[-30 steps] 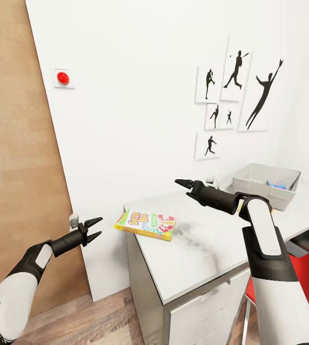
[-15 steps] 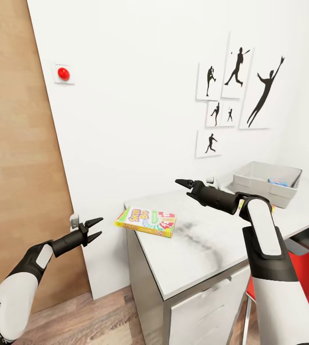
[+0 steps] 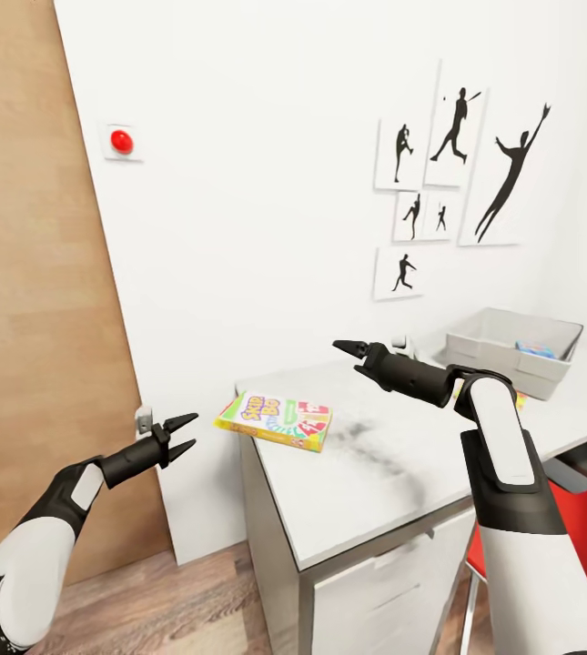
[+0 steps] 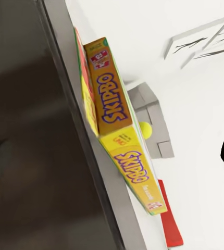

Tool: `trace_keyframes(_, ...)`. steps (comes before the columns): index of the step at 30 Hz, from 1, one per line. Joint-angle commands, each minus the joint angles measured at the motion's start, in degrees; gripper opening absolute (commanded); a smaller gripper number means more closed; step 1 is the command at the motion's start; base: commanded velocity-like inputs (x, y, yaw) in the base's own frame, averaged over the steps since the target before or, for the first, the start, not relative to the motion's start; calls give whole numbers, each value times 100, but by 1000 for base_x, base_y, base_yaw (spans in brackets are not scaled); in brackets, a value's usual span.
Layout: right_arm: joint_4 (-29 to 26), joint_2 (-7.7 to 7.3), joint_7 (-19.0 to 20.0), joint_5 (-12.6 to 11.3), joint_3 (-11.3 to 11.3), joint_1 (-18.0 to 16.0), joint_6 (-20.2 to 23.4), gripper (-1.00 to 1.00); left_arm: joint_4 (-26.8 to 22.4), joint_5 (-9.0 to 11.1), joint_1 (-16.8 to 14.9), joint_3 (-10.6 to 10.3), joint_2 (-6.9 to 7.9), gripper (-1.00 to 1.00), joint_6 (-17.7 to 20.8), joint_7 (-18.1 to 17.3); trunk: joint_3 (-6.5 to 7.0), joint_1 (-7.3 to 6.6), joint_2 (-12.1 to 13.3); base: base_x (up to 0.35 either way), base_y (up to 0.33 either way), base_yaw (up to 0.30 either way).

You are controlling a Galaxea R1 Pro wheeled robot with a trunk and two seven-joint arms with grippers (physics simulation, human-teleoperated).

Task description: Put all the toys in the child's room - the three board games (two on the bed and one on the table), the two jigsaw puzzles on the table, and the tennis ball on the table - inside the toy box on the table in the child's room.

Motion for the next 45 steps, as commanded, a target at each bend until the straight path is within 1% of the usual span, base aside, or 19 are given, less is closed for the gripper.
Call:
trace_keyframes(1,-3,0,-58,-60,-2,-4,17,100,3,0,-5,17,-2,100,33,-12,-6,-1,-3,0,-86,74)
trace_keyframes(7,-7,-2,-58,-60,1,-4,17,100,3,0,-9,17,-3,100,33,-13,-6,-1,-3,0,-197,75)
trace_keyframes(17,-5,1,-58,-60,2,-4,17,100,3,3,-7,17,-3,100,27,-16,-6,-1,-3,0,-50,67)
trace_keyframes(23,-3,-3,-58,-60,2,-4,17,100,3,-4,-9,17,-3,100,27,-16,-6,-1,-3,35,-175,10)
trace_keyframes(33,1,-5,-58,-50,-1,-4,17,100,3,-4,-9,17,2,100,31,-38,-6,-1,-3,7,-25,1)
trace_keyframes(43,12,-3,-58,-5,-37,7,17,100,1,-10,-11,15,63,100,21,-84,-6,-1,-3,0,-1,0)
trace_keyframes(45,15,-2,-58,-1,-47,20,17,100,-3,-13,-11,17,94,100,9,-95,-6,-1,-3,0,0,0)
